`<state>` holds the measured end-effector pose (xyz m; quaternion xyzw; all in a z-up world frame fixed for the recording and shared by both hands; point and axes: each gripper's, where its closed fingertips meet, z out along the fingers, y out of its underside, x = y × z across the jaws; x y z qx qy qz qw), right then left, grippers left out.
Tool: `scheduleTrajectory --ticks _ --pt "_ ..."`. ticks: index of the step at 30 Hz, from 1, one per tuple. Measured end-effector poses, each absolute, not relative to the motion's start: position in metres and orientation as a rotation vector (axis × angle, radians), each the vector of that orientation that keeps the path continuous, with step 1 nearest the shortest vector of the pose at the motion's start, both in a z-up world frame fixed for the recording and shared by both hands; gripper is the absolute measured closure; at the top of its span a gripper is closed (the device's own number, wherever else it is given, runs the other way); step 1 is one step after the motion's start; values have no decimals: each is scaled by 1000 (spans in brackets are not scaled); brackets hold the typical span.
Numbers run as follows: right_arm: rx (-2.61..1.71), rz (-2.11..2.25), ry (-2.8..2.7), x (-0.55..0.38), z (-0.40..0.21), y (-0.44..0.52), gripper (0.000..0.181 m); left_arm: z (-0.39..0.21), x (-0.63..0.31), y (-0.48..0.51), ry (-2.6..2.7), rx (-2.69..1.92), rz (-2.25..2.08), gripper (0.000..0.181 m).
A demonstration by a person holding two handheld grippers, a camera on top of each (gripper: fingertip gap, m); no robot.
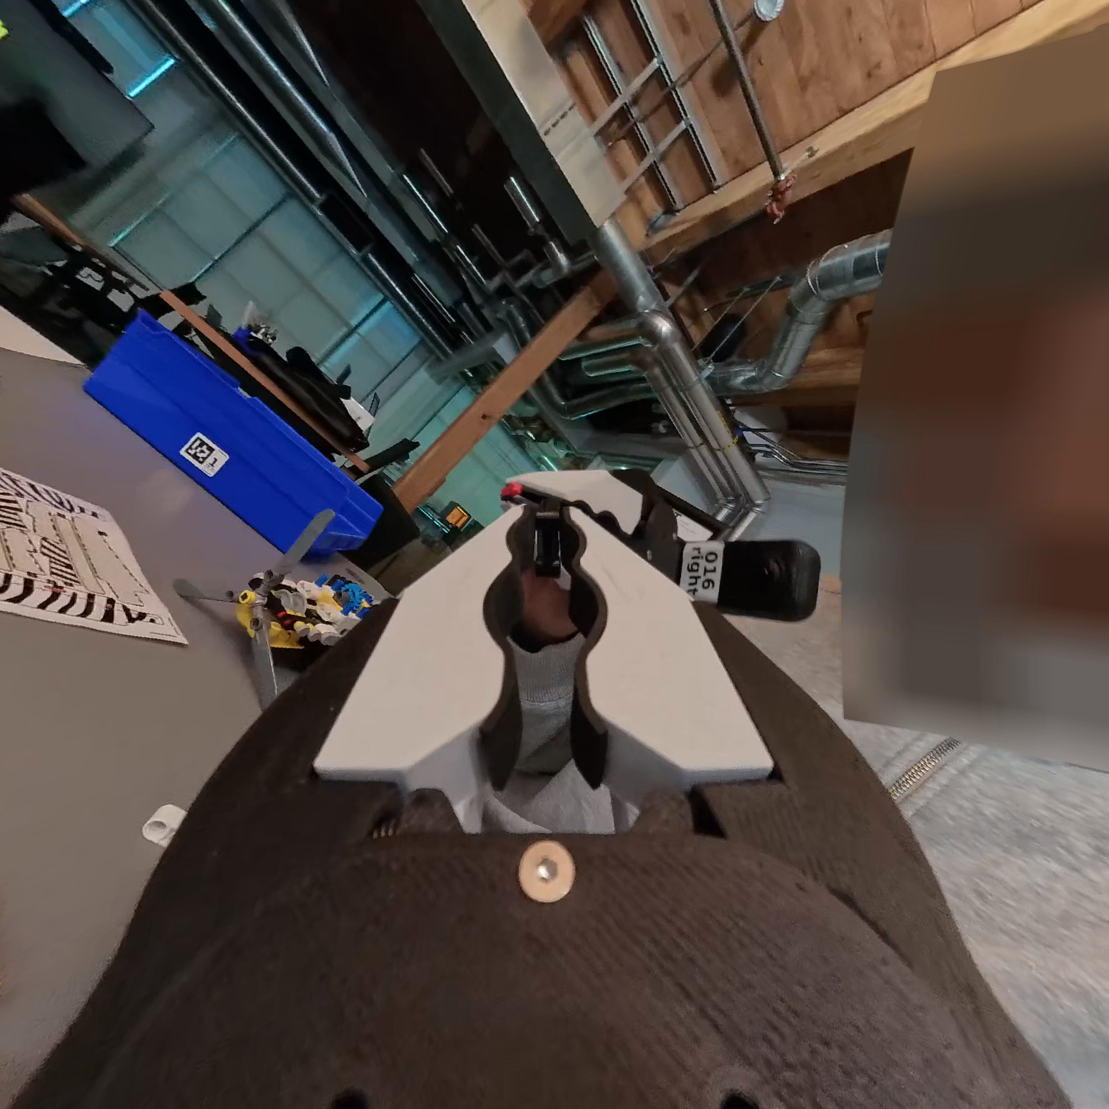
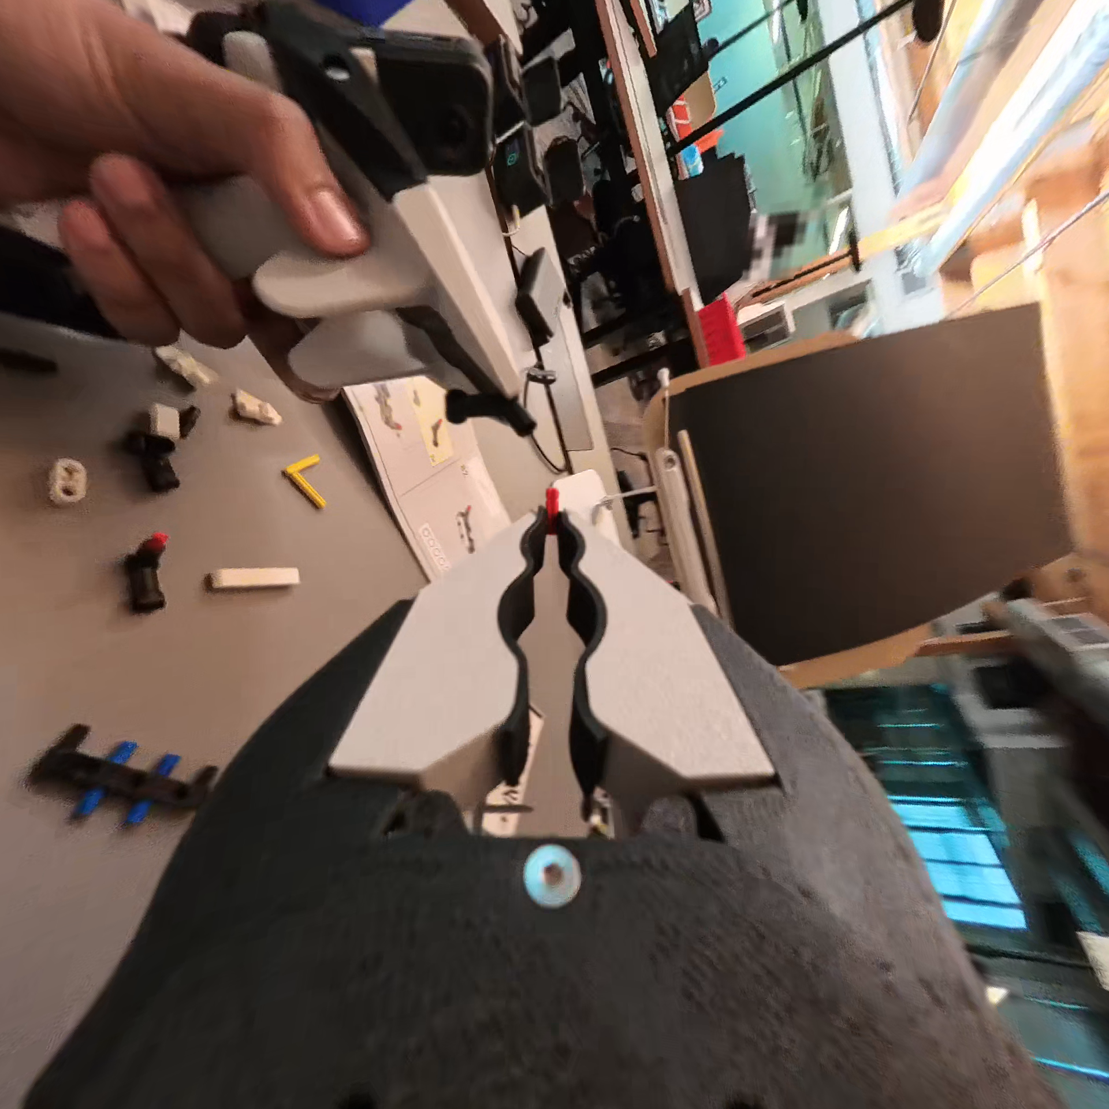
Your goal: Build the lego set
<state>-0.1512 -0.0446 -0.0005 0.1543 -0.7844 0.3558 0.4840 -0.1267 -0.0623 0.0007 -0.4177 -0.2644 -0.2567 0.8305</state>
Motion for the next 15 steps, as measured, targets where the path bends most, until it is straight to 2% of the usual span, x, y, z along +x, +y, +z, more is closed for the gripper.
scheduleTrajectory --ticks 15 --pt "548 713 -1792 -138 -2 -51 180 -2 -123 -53 -541 -967 -499 176"
